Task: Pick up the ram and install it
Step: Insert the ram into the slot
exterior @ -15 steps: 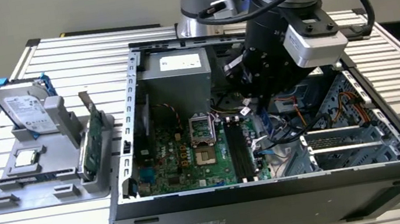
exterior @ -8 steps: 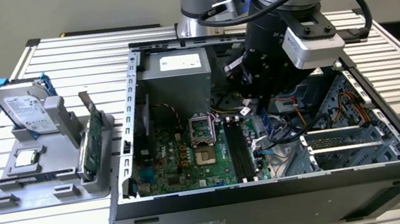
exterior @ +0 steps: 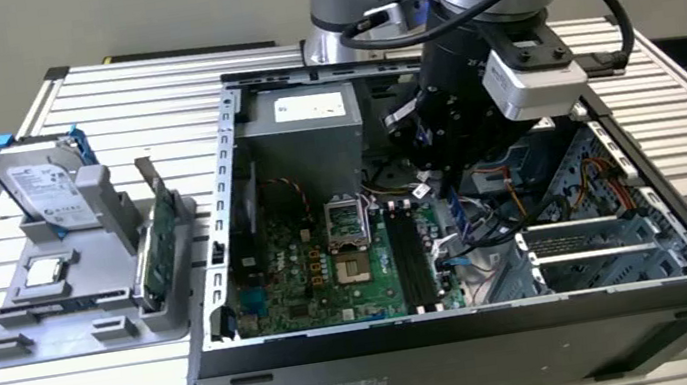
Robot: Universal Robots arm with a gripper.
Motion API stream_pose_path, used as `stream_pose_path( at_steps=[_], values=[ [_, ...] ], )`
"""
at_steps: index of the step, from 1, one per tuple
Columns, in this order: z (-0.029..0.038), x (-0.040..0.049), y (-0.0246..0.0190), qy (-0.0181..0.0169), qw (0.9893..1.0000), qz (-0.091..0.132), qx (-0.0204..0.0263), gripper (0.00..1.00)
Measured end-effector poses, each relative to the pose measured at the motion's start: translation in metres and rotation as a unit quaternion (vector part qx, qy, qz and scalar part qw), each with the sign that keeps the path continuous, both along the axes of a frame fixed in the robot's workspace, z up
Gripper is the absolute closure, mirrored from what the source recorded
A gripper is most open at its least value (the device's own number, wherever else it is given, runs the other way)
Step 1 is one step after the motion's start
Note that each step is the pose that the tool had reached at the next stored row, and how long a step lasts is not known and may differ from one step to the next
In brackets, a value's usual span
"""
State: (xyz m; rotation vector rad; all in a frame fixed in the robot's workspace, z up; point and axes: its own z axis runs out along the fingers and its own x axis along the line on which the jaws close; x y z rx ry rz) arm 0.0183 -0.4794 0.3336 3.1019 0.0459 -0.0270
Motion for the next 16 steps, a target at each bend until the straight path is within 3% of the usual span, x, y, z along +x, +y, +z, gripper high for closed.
stream_pose_path(
  at_steps=[16],
  values=[
    [-0.0077, 0.0005, 0.0023, 0.0, 1.0, 0.0, -0.0027, 1.0]
  ],
)
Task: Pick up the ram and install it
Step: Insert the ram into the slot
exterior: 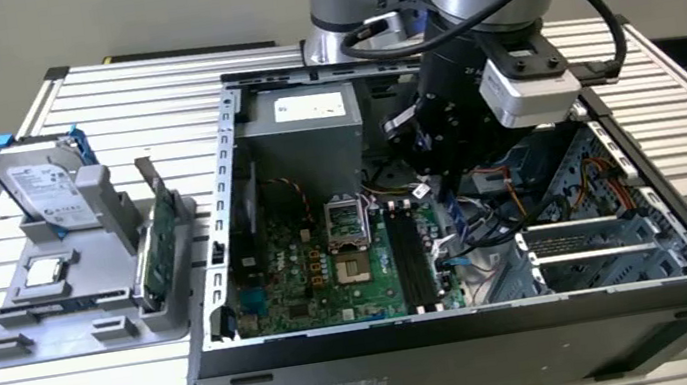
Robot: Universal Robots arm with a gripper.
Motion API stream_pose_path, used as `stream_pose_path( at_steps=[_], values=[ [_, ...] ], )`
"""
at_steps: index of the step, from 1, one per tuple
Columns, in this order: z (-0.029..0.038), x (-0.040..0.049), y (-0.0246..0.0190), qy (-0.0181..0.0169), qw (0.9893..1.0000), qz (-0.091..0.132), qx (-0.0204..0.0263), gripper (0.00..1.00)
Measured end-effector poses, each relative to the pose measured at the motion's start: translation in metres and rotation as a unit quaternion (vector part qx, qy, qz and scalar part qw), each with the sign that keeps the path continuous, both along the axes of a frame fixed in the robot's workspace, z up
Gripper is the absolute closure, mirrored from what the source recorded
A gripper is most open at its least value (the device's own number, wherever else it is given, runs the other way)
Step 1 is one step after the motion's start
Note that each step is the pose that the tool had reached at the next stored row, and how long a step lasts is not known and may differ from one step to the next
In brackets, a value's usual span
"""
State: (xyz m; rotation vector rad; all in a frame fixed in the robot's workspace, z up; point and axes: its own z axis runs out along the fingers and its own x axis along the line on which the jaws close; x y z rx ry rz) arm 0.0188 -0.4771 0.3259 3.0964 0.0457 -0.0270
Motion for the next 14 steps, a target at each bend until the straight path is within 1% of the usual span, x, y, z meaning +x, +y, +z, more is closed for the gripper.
stream_pose_path(
  at_steps=[3, 10, 14],
  values=[
    [-0.0018, 0.0, 0.0002, 0.0, 1.0, 0.0, -0.0009, 1.0],
    [-0.0046, 0.0, 0.0002, 0.0, 1.0, 0.0, -0.001, 1.0],
    [-0.0074, 0.0, 0.0002, 0.0, 1.0, 0.0, -0.0012, 1.0]
  ],
)
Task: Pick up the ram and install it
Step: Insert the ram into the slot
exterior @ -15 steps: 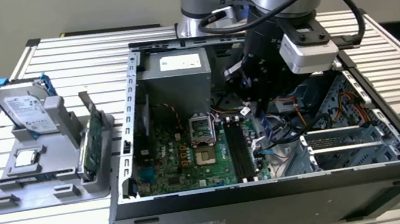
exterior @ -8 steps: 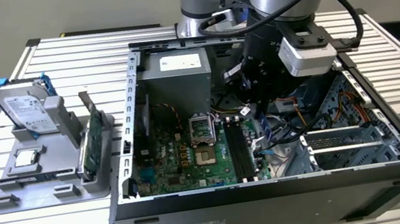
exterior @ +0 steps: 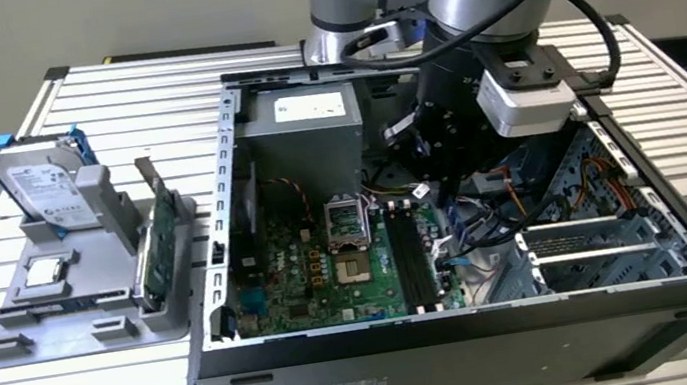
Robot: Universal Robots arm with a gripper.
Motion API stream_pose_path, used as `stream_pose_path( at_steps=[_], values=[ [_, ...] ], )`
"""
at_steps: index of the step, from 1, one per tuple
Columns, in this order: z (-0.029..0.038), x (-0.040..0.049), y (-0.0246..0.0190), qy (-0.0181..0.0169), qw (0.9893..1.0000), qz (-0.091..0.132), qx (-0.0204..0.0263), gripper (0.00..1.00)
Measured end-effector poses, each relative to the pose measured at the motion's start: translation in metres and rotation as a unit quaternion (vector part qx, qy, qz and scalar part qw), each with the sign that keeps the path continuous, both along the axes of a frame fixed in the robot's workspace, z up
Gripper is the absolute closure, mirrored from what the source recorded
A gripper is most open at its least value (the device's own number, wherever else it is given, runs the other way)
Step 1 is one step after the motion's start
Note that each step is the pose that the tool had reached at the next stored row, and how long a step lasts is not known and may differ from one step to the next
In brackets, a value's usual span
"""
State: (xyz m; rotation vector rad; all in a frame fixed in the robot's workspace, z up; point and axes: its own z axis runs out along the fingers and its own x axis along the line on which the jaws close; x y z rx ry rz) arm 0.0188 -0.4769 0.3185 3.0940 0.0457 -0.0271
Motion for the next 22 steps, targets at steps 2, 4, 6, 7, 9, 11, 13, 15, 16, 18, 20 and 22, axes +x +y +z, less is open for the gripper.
stream_pose_path(
  at_steps=[2, 4, 6, 7, 9, 11, 13, 15, 16, 18, 20, 22],
  values=[
    [-0.0002, 0.0, 0.0, 0.0, 1.0, 0.0, -0.0001, 1.0],
    [-0.0003, 0.0, 0.0, 0.0, 1.0, 0.0, -0.0001, 1.0],
    [-0.0004, 0.0, 0.0, 0.0, 1.0, 0.0, 0.0, 1.0],
    [-0.0004, 0.0, 0.0, 0.0, 1.0, 0.0, 0.0, 1.0],
    [-0.0019, 0.0, 0.0, -0.0001, 1.0, -0.001, 0.0003, 1.0],
    [-0.0038, 0.0, 0.0, 0.0, 1.0, -0.003, 0.0, 1.0],
    [-0.0049, 0.0, 0.0, 0.0, 1.0, -0.005, 0.0, 1.0],
    [-0.0054, 0.0001, 0.0, 0.0, 0.9999, -0.01, -0.0001, 1.0],
    [-0.0059, 0.0002, 0.0, 0.0, 0.9999, -0.015, 0.0, 1.0],
    [-0.0064, 0.0002, 0.0, 0.0, 0.9997, -0.024, -0.0002, 1.0],
    [-0.0074, 0.0002, 0.0, 0.0, 0.9994, -0.035, 0.0001, 1.0],
    [-0.0083, 0.0003, 0.0, 0.0, 0.999, -0.044, 0.0, 1.0]
  ],
)
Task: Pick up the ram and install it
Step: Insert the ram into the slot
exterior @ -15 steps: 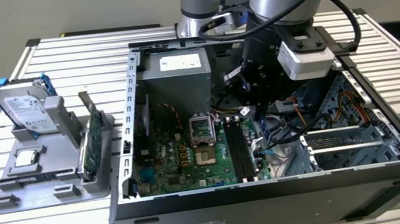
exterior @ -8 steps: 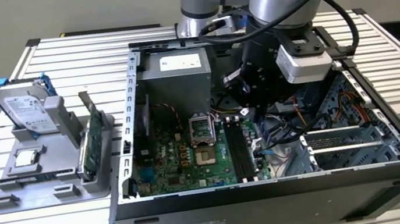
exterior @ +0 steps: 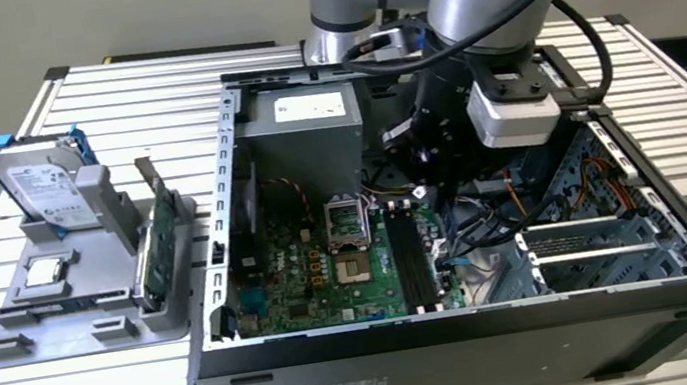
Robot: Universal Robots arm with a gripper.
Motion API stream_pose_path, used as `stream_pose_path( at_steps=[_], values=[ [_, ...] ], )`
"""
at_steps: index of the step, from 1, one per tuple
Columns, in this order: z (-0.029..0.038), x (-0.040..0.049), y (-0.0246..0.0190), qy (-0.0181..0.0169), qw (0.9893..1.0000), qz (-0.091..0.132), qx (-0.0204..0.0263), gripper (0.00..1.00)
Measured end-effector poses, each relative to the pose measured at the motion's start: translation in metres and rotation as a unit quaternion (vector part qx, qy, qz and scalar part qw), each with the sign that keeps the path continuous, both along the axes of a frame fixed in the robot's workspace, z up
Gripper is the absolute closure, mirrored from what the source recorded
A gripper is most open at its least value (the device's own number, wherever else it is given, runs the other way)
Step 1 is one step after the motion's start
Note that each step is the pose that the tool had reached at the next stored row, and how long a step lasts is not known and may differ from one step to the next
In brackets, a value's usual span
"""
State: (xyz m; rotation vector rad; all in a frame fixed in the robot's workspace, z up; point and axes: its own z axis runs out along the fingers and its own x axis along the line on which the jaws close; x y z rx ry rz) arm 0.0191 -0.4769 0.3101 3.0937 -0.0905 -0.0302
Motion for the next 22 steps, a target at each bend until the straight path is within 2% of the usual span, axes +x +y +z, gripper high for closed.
stream_pose_path(
  at_steps=[5, 12, 22],
  values=[
    [-0.0035, 0.0002, 0.0, 0.0, 1.0, -0.003, -0.0003, 1.0],
    [-0.0128, 0.0011, 0.0004, 0.0, 1.0, -0.003, -0.0004, 1.0],
    [-0.0219, 0.0014, 0.0009, 0.0, 1.0, -0.002, -0.0004, 1.0]
  ],
)
